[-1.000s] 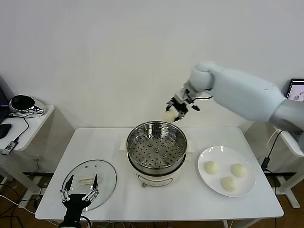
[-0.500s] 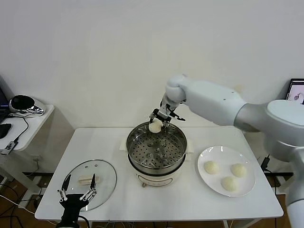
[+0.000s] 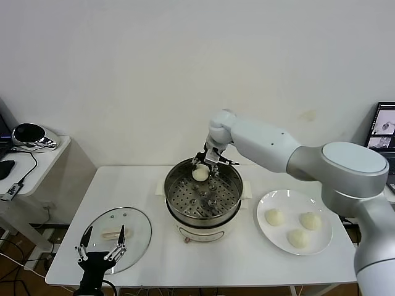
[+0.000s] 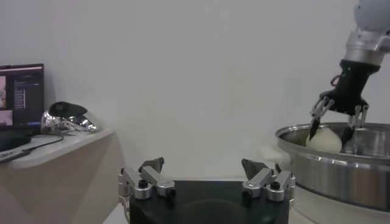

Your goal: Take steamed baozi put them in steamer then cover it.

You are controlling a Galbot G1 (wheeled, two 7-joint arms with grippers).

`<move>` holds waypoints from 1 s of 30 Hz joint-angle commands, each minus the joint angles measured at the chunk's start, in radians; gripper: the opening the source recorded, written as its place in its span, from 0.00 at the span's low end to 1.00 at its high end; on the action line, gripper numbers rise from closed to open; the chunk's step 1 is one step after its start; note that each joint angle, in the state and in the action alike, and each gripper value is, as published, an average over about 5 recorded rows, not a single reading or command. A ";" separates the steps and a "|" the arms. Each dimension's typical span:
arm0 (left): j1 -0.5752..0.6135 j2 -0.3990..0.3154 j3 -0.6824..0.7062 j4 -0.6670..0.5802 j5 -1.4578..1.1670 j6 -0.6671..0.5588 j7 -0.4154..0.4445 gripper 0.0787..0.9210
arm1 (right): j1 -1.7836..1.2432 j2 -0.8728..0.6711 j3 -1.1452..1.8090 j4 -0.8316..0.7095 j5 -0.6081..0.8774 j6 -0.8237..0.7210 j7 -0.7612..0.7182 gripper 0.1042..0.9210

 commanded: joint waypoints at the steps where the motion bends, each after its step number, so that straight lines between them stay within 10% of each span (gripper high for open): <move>1: 0.000 0.000 0.000 -0.002 0.000 0.001 0.000 0.88 | -0.020 0.014 0.010 -0.031 -0.052 0.046 0.032 0.83; 6: 0.001 0.002 -0.002 -0.008 0.000 0.002 0.000 0.88 | 0.097 -0.054 -0.024 0.077 0.102 -0.077 -0.015 0.88; 16: -0.011 0.017 0.004 -0.020 -0.002 0.008 0.001 0.88 | 0.419 -0.445 -0.220 0.648 0.684 -0.867 -0.105 0.88; 30: -0.048 0.035 0.025 -0.022 0.000 0.030 0.003 0.88 | 0.438 -0.927 -0.334 0.926 0.604 -1.042 -0.128 0.88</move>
